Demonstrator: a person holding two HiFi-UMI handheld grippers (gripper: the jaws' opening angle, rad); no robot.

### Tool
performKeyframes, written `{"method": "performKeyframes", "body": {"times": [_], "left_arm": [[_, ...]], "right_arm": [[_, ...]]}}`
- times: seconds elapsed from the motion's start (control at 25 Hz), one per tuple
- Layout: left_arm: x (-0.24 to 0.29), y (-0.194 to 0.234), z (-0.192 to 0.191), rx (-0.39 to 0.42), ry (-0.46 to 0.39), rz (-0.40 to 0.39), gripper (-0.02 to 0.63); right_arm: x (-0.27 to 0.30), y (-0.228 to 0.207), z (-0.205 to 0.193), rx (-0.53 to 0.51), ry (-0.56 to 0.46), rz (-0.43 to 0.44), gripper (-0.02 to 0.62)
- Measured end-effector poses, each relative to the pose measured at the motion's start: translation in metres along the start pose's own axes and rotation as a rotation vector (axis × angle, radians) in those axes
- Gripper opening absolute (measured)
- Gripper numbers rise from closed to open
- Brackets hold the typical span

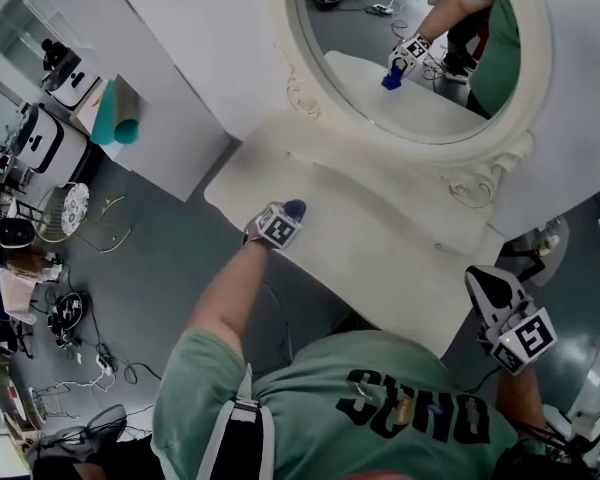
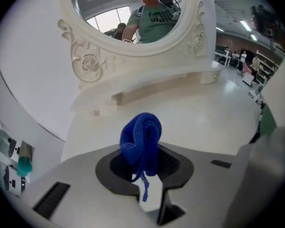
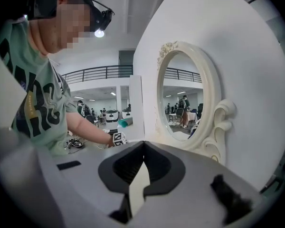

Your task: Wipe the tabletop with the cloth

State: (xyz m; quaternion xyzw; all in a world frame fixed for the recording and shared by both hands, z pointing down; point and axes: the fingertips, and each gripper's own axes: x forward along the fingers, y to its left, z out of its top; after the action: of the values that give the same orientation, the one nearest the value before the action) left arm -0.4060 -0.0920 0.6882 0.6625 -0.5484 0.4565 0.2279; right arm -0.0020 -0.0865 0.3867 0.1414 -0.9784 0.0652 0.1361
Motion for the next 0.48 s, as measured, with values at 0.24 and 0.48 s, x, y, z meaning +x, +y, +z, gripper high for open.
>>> {"method": "performKeyframes", "body": {"times": [0.24, 0.48], "left_arm": [[0.084, 0.057, 0.07, 0.044, 0.017, 0.029, 0.086], [0.132, 0.074, 0.082, 0.076, 0.041, 0.019, 0.086]], "right_arm": [[0.032, 0.009, -0.001, 0.035, 0.057, -0.09, 0.012], [0.037, 0.008, -0.016, 0.066, 0.137, -0.198, 0.012]]}}
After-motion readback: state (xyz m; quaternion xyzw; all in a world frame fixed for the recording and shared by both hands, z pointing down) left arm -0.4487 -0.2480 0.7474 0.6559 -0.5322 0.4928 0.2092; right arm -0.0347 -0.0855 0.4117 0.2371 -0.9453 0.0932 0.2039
